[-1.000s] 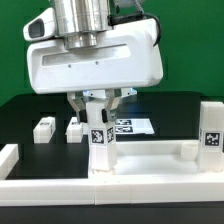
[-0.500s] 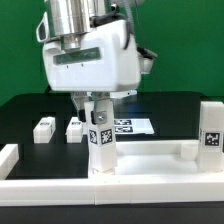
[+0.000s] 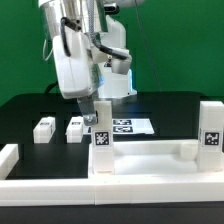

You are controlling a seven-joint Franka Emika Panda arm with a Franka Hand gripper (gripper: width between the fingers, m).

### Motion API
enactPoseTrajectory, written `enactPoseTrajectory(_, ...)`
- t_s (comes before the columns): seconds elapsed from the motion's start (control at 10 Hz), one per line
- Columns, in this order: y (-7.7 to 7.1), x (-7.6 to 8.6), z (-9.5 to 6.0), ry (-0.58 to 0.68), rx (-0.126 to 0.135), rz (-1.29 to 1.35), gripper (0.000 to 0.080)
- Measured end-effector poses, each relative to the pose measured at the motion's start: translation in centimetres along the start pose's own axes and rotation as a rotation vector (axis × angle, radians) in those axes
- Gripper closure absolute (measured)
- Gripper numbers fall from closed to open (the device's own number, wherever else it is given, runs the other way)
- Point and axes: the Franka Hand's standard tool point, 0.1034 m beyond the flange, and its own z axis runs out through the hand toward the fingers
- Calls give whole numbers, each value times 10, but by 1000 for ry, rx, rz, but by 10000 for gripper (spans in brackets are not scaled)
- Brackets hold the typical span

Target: Assemble desk

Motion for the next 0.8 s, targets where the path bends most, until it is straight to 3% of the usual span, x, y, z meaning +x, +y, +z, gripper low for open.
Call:
enactPoseTrajectory(0.1,1,-1,0,-1,-13,-76,427)
enactPoseTrajectory(0.2,3,-8,-1,-31,-56,-323,246)
enactPoseTrajectory(0.3,4,-14,-2,-69,-86,-508,246)
enactPoseTrajectory(0.4,5,-14,-2,-84,-90,-594,170)
enactPoseTrajectory(0.7,6,-12,-2,-87,-85,-801,151)
enactPoseTrajectory(0.8,6,-10,-2,-77,-95,-959,151)
